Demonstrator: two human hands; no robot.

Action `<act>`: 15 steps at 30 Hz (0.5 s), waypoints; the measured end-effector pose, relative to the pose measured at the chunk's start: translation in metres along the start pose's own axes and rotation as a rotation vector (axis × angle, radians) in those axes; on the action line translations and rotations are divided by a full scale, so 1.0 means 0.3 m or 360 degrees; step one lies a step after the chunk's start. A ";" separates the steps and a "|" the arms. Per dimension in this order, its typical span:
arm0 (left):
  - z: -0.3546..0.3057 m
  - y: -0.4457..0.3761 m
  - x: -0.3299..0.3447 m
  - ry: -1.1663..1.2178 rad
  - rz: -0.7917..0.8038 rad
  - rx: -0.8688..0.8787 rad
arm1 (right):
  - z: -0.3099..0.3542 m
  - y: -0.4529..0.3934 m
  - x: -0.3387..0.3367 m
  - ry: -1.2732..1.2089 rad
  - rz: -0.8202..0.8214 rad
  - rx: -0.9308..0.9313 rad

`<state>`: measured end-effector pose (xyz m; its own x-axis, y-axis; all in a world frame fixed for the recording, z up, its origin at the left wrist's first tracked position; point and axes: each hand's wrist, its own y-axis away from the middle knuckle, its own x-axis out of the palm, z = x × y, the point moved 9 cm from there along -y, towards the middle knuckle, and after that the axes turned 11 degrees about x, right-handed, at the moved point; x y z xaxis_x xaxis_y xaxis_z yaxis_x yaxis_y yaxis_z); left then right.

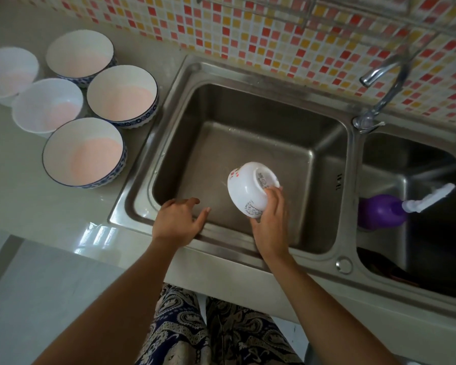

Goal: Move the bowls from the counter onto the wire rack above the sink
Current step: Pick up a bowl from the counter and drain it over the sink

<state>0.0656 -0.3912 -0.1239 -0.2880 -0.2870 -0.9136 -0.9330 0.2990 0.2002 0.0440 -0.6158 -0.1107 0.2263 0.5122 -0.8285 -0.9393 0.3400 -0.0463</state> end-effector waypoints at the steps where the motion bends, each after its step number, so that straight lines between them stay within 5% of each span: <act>1: 0.002 0.002 0.002 -0.0003 0.0012 -0.0005 | 0.012 0.002 0.003 0.0111 -0.0026 -0.0043; 10: 0.001 0.008 -0.001 0.0047 -0.0010 -0.0023 | 0.016 0.000 0.008 0.0147 0.0008 -0.0040; 15: 0.006 0.017 -0.008 0.0168 -0.0069 -0.0042 | -0.028 -0.009 -0.050 -0.0410 0.0209 0.0457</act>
<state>0.0619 -0.3873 -0.1214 -0.2672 -0.3938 -0.8795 -0.9501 0.2604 0.1721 0.0410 -0.6309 -0.1029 0.2007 0.7343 -0.6484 -0.8626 0.4462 0.2384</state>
